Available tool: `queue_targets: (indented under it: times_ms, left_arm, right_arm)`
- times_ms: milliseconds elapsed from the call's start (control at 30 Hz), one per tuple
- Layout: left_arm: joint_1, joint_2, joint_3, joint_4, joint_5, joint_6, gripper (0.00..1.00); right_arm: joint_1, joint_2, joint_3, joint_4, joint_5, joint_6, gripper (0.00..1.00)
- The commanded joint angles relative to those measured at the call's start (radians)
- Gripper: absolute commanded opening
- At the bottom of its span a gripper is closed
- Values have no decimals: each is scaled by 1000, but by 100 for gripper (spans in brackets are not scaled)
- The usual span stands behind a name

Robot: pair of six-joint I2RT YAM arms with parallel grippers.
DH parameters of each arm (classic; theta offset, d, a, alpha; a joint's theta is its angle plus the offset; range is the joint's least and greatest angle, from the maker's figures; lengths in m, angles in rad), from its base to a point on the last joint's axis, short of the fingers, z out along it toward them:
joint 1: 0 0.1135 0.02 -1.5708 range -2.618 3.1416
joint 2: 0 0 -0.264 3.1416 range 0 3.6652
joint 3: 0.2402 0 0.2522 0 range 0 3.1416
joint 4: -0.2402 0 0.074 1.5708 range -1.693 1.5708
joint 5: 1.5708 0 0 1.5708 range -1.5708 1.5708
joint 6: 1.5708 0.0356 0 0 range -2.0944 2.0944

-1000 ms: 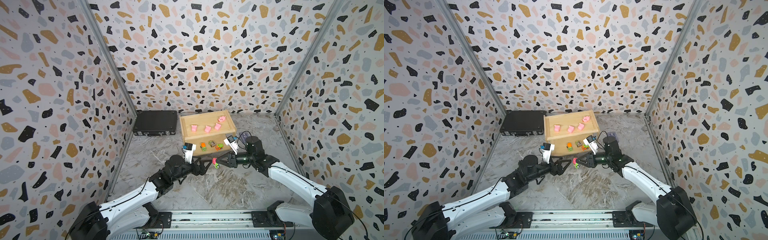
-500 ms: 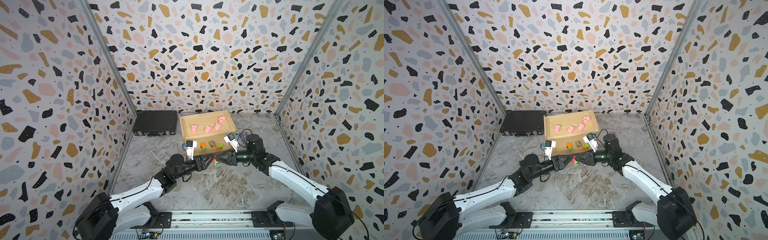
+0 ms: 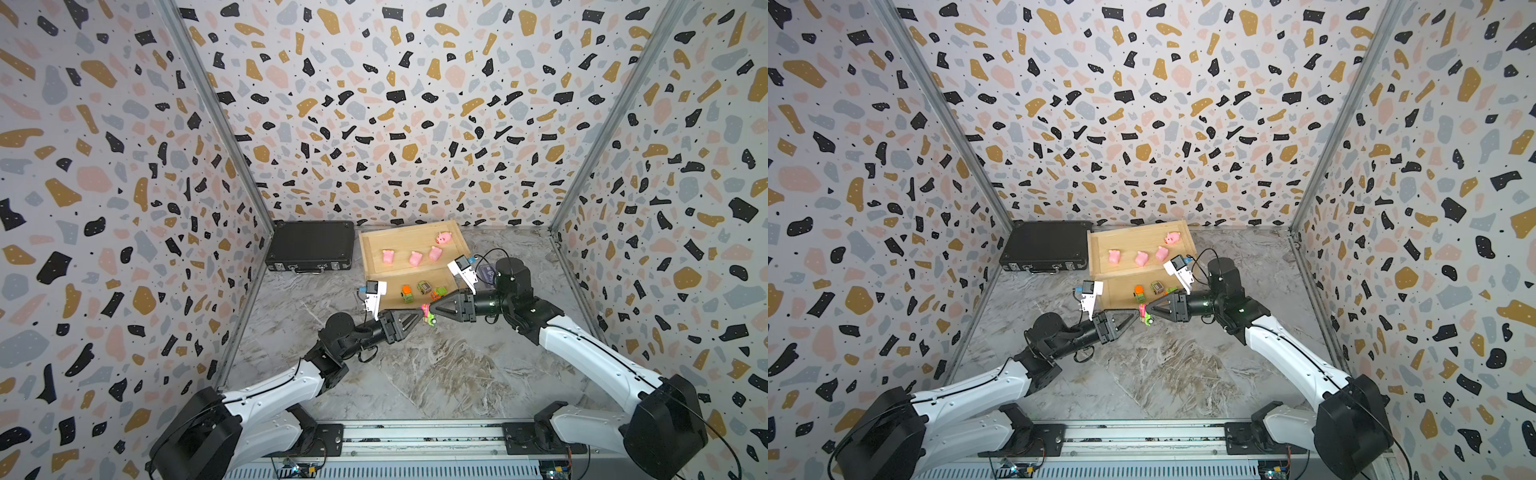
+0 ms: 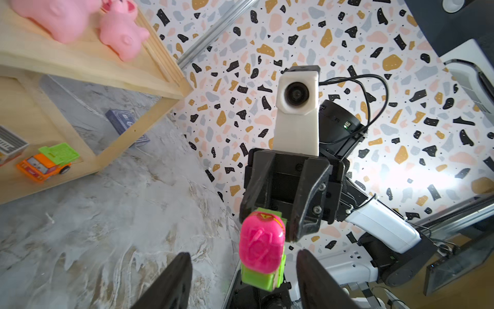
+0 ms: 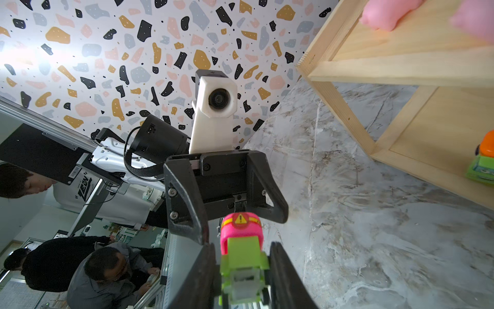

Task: Organize plastic toys on shelves
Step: Pick up the plastic toy at the center of the board.

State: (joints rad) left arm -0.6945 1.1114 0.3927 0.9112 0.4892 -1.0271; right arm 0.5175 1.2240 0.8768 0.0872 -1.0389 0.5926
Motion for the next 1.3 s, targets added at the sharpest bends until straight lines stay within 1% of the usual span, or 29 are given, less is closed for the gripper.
queue_targets:
  times_ms: [0,100,167,267,333,433,633,733,833,867,933,967,1000,1067,1100,1167,1233,1267]
  left_arm:
    - [4,30,19,144,63,-23,65]
    - [3,55,23,155,68,-30,64]
    - [3,70,29,163,70,-34,61]
    - [3,90,37,198,78,-47,54]
    - [1,100,48,208,83,-54,46]
    - [-4,105,56,216,80,-58,39]
    - [-11,114,58,216,67,-61,38]
    - [-11,115,58,216,66,-63,31]
    - [-11,119,61,216,67,-63,17]
    - [-11,119,61,215,68,-63,15]
    - [-11,113,59,202,66,-57,14]
    - [-11,109,60,184,66,-48,14]
    - [-10,98,61,159,65,-36,14]
    - [-11,74,62,92,61,-1,13]
    - [-11,56,64,50,57,18,13]
    - [-11,5,73,-75,45,81,13]
    - [-10,-64,100,-279,18,169,12]
    - [-11,-105,111,-385,-6,235,12]
  right_arm:
    - [3,5,37,38,-31,34,4]
    - [3,9,39,59,-34,48,4]
    - [3,11,39,65,-33,53,4]
    - [3,12,39,65,-34,54,3]
    - [3,14,36,65,-34,53,3]
    - [3,17,33,63,-32,50,3]
    - [3,20,31,59,-29,44,3]
    - [3,19,34,57,-29,44,3]
    - [3,19,36,56,-26,43,3]
    - [3,18,36,53,-23,42,3]
    - [3,16,36,47,-23,37,4]
    - [3,14,37,37,-19,29,7]
    - [3,9,40,22,-9,16,14]
    - [3,-9,48,-37,39,-27,41]
    - [2,-25,54,-85,92,-60,51]
    - [-1,-63,60,-186,213,-123,62]
    - [-6,-105,60,-252,337,-171,68]
    - [-10,-127,58,-282,404,-189,70]
